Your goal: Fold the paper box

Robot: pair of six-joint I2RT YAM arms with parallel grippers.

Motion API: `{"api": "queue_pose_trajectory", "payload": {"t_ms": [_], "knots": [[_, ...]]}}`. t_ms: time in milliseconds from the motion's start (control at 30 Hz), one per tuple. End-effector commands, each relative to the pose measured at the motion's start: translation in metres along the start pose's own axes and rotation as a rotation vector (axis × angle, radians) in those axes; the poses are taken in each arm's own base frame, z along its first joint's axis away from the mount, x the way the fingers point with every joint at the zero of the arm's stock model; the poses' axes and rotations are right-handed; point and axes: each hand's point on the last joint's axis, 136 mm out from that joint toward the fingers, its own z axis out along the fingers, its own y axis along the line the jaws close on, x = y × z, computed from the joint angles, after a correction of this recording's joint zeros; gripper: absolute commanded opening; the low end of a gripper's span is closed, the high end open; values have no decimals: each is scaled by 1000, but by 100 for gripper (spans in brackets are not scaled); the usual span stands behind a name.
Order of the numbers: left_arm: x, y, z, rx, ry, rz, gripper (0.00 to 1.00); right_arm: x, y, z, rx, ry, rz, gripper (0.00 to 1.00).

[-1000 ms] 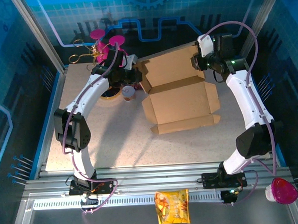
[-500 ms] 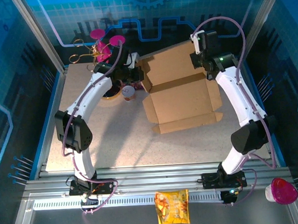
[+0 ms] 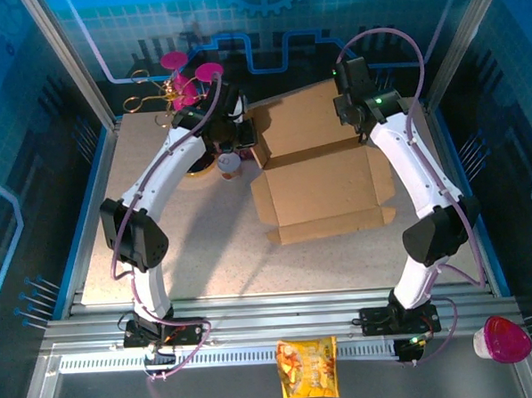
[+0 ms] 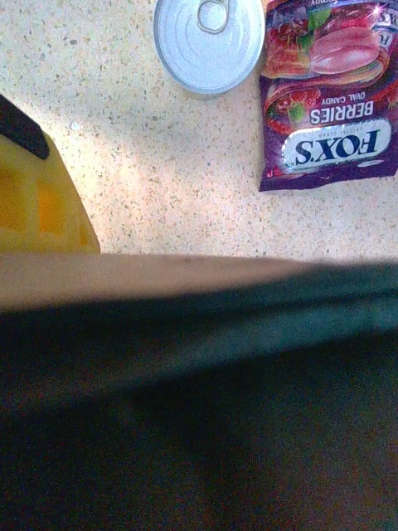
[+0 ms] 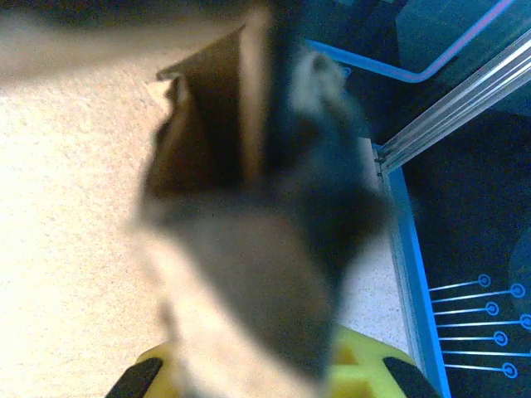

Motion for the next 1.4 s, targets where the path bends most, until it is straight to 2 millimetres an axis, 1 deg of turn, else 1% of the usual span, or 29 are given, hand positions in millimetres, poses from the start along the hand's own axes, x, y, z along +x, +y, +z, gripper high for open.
{"api": "queue_pose_trajectory", "payload": {"t_ms": [0, 100, 267, 433, 567, 700, 800, 967, 1033, 1067, 1100, 1200, 1300, 1367], "knots": [[-12, 16, -9, -85, -46, -50, 0, 17, -21, -1, 105, 66, -40, 0], [-9, 18, -7, -96, -36, -43, 0, 18, -17, -4, 80, 62, -32, 0], [-6, 27, -1, -140, -42, -25, 0, 18, -9, -13, 53, 56, -34, 0], [-3, 31, 3, -227, -67, 19, 0, 28, -6, -16, 64, 76, -35, 0], [1, 33, 5, -351, -99, 87, 0, 38, -1, -18, 59, 88, -18, 0], [3, 38, 12, -390, -123, 72, 0, 41, 6, -23, 38, 82, 2, 0], [2, 40, 15, -403, -131, 64, 0, 43, 11, -23, 32, 83, -1, 0], [-1, 28, 20, -337, -134, 75, 0, 47, 19, -20, 3, 89, 9, 0], [2, 17, 23, -276, -117, 90, 0, 48, 22, -19, -18, 83, 10, 0], [4, 13, 24, -246, -106, 90, 2, 48, 22, -18, -28, 76, 13, 0], [6, 7, 25, -212, -100, 92, 13, 49, 22, -17, -35, 70, 18, 0], [15, -4, 24, -113, -71, 65, 31, 51, 20, -14, -65, 42, 31, 0], [22, -7, 20, -68, -50, 42, 42, 53, 17, -13, -84, 16, 41, 0], [24, -6, 15, -59, -51, 34, 47, 55, 13, -11, -86, 19, 52, 0]]}}
